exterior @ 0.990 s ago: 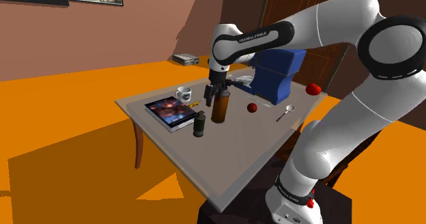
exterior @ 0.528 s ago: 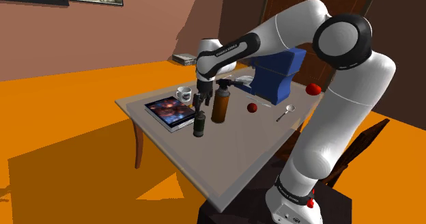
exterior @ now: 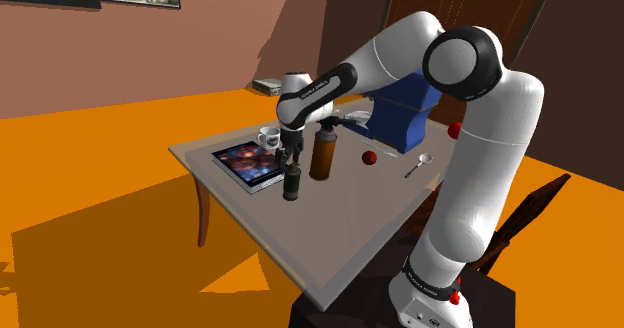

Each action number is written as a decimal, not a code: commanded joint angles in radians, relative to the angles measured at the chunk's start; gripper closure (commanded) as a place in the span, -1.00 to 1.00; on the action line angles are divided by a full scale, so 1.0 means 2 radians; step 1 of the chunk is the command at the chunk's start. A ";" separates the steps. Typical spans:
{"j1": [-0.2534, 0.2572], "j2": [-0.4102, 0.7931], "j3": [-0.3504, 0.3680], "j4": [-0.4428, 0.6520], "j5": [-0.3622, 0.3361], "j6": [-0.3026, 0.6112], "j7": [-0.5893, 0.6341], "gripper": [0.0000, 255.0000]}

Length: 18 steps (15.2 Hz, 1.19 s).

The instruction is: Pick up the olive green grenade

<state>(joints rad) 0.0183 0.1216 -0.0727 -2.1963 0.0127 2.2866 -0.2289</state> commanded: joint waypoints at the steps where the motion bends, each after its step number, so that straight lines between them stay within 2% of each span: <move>1: 0.000 0.009 0.000 -0.004 0.001 0.013 -0.001 -1.00; 4: 0.000 0.016 0.000 -0.007 0.002 0.023 -0.001 -1.00; 5: 0.000 0.016 0.000 -0.006 0.002 0.023 -0.001 1.00; 14: 0.000 0.016 0.000 -0.007 0.002 0.023 -0.001 1.00; 18: 0.000 -0.001 0.000 0.001 0.000 -0.002 0.000 1.00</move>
<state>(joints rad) 0.0189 0.1283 -0.0720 -2.1980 0.0133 2.2956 -0.2282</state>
